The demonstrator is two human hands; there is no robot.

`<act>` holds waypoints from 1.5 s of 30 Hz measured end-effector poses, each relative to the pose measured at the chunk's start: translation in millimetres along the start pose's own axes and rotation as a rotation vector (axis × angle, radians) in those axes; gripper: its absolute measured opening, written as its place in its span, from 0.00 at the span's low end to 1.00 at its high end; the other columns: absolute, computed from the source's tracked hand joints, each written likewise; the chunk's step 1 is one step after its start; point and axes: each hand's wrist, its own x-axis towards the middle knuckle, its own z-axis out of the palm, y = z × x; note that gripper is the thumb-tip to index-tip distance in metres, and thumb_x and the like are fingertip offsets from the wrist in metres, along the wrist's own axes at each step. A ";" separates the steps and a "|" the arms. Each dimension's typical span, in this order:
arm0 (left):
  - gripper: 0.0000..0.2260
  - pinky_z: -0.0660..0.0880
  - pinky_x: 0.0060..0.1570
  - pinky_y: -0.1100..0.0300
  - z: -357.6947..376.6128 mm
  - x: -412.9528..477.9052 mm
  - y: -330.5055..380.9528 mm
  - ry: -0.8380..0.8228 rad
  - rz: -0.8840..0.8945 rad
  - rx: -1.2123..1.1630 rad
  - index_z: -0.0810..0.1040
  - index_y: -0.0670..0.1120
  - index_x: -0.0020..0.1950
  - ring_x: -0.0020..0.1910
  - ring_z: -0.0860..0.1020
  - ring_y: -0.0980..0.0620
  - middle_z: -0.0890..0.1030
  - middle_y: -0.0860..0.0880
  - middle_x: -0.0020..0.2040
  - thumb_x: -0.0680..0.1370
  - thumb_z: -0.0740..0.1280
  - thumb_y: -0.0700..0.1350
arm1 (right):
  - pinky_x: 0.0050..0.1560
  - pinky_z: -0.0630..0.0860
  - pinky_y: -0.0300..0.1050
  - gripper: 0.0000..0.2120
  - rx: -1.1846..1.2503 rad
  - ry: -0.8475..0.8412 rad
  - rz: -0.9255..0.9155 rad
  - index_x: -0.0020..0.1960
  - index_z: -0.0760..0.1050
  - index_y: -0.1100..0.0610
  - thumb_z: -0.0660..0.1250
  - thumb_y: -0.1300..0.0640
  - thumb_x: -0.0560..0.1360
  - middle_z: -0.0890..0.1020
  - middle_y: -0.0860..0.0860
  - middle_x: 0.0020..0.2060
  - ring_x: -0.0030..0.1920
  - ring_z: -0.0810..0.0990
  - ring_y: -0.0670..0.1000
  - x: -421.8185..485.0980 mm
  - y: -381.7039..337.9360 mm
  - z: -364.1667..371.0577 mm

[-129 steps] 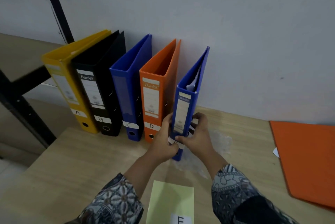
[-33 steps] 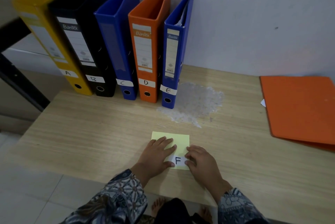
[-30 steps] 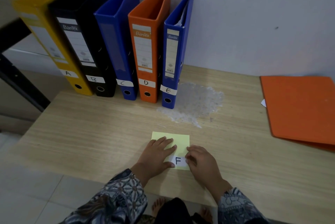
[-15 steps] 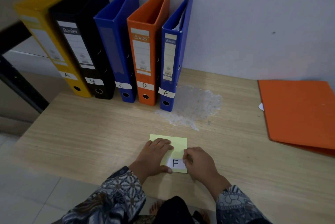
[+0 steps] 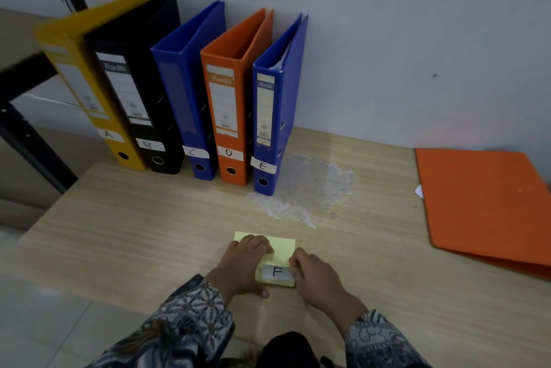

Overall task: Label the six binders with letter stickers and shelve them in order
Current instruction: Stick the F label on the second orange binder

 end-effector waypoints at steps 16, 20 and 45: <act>0.35 0.63 0.63 0.47 -34.2 20.0 42.0 -0.105 -0.238 0.148 0.74 0.47 0.62 0.63 0.68 0.46 0.72 0.47 0.64 0.72 0.52 0.73 | 0.35 0.69 0.43 0.08 0.688 0.124 0.315 0.41 0.68 0.55 0.59 0.61 0.79 0.78 0.56 0.46 0.43 0.77 0.55 -12.5 69.4 -69.2; 0.23 0.66 0.58 0.48 -34.5 41.1 72.6 0.100 -0.288 0.252 0.72 0.45 0.62 0.60 0.71 0.44 0.74 0.46 0.61 0.82 0.45 0.57 | 0.40 0.71 0.46 0.08 0.803 0.244 0.379 0.40 0.68 0.57 0.60 0.64 0.78 0.79 0.57 0.46 0.47 0.79 0.58 -20.7 112.3 -93.7; 0.20 0.64 0.65 0.50 -36.6 195.5 325.8 0.053 0.132 -0.193 0.65 0.50 0.71 0.69 0.65 0.47 0.69 0.48 0.70 0.81 0.56 0.55 | 0.49 0.73 0.55 0.03 0.688 0.750 0.814 0.45 0.73 0.60 0.67 0.64 0.73 0.78 0.63 0.47 0.45 0.74 0.60 -102.5 403.2 -265.3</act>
